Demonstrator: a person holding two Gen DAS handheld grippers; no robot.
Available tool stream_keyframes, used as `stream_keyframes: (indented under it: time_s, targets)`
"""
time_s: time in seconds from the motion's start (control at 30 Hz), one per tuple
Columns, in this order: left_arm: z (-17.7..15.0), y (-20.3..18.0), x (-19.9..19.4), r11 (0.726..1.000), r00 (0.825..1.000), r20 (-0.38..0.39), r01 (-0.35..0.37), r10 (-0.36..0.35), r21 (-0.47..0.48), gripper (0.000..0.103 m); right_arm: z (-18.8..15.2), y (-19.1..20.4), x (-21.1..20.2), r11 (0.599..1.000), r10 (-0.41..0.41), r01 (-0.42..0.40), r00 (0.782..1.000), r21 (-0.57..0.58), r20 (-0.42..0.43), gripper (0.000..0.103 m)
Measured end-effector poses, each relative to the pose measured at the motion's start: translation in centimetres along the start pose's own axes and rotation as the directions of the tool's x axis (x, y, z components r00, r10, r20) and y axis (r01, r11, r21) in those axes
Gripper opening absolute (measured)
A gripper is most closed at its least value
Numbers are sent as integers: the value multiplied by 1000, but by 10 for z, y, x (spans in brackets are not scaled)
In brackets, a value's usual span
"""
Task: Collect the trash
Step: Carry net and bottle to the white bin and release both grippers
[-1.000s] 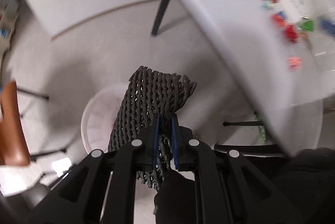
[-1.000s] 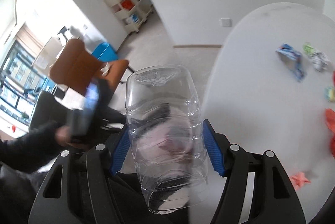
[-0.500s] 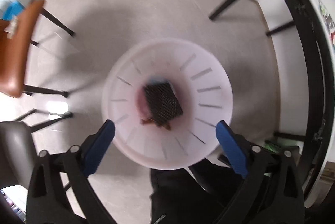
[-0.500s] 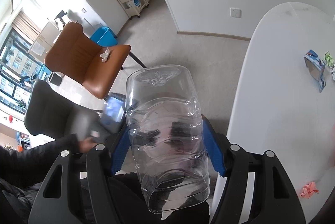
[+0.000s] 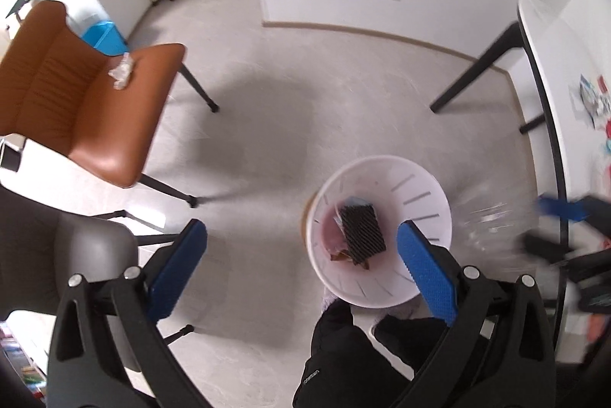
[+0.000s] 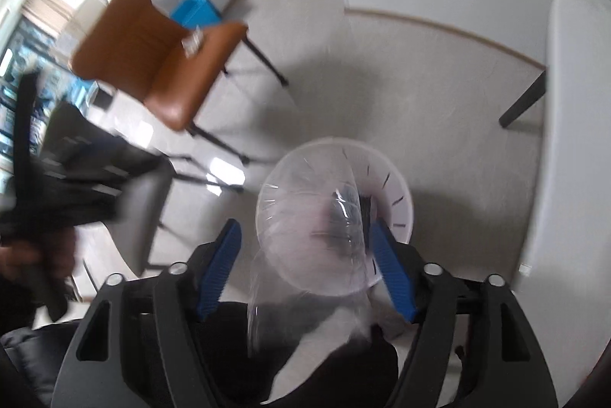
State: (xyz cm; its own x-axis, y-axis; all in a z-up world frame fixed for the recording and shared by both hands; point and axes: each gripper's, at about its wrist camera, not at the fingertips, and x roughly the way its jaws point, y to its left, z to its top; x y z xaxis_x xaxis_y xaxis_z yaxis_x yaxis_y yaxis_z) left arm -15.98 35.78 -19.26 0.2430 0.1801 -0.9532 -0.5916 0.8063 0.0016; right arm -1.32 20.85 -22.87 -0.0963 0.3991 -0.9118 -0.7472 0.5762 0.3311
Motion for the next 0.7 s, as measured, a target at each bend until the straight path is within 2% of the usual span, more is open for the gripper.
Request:
stream_keyframes:
  time_s: [0.03, 0.07, 0.2, 0.3, 0.43, 0.6, 0.7]
  targets:
    - [2, 4, -4, 1000, 1000, 8, -7, 7, -17, 95, 2, 2, 16, 1000, -13, 13, 999, -3, -33, 89]
    - [3, 7, -6, 1000, 1000, 11, -10, 11, -26, 95, 4, 4, 30, 1000, -23, 23, 998, 0, -60, 91]
    - [6, 13, -12, 999, 1000, 19, -18, 19, -37, 95, 7, 16, 50, 998, -58, 57, 993, -12, -102, 91]
    - [10, 8, -17, 1000, 999, 31, -13, 13, -22, 95, 6, 24, 20, 997, -73, 72, 997, -26, -26, 100]
    - [19, -8, -23, 1000, 999, 50, 13, -14, 25, 95, -3, 25, -25, 995, -98, 98, 993, 6, 70, 100]
    - [34, -45, -34, 992, 993, 83, 72, -81, 108, 95, -27, 8, -79, 985, -147, 130, 975, 110, 164, 100]
    - [39, -73, -38, 981, 989, 89, 104, -119, 162, 95, -44, -12, -99, 971, -174, 137, 967, 198, 187, 100]
